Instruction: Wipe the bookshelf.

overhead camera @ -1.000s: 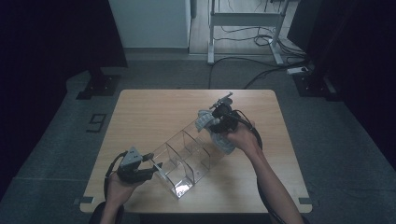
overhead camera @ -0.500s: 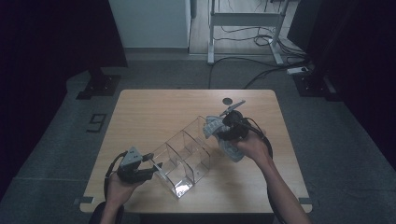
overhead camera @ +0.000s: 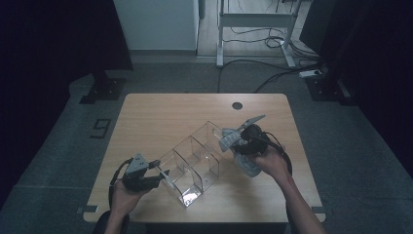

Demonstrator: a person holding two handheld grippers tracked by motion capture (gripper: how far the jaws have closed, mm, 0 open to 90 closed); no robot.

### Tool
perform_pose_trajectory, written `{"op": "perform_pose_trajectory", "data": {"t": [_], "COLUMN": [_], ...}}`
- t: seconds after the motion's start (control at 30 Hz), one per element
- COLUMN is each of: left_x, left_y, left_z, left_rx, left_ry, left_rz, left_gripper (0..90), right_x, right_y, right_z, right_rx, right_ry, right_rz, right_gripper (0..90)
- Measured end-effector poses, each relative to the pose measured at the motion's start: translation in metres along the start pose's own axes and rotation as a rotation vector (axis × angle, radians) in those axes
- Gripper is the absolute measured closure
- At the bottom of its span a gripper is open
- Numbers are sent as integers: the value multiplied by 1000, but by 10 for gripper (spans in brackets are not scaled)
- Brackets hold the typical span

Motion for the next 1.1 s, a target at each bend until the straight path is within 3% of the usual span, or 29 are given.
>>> {"op": "perform_pose_trajectory", "data": {"t": [0.47,1.1], "left_x": [-1,-3], "left_y": [0,1], "left_z": [1,2], "left_rx": [-1,-1], "left_ry": [2,11], "left_rz": [2,-4], "left_gripper": [438,438], "right_x": [6,7], "right_y": [-21,-36], "right_z": [21,53], "right_rx": [22,48], "right_ry": [8,18], "right_rz": [12,48], "right_gripper": [644,645]}}
Point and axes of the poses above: each handheld gripper's, and its own axes: z roughly forward along the jaws, y roughly out of its top, x roughly to its left, the point moved 2 cm from there along z, roughly forward along the jaws, and after that the axes turned 13 degrees about -z, right-handed, at the moved point
